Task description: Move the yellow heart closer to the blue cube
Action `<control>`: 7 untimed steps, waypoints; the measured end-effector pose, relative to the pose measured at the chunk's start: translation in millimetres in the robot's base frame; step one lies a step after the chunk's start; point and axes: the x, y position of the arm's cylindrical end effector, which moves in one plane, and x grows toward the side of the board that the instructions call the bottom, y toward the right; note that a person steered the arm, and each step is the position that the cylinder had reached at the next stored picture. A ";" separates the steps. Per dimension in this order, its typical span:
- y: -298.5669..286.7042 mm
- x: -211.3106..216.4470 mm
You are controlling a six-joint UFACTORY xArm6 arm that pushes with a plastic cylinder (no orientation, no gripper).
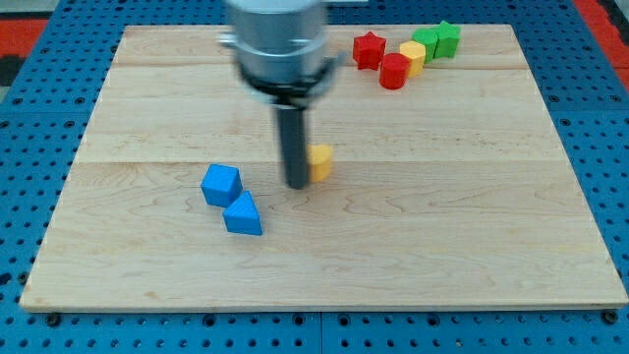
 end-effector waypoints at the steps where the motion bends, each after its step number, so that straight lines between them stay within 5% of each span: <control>1: 10.0 -43.3; 2: 55.2 -54.3; 3: 97.9 -109.5; 4: 15.4 -63.4; 5: -5.0 -51.0; 6: 101.8 -34.1; 7: 34.1 -29.2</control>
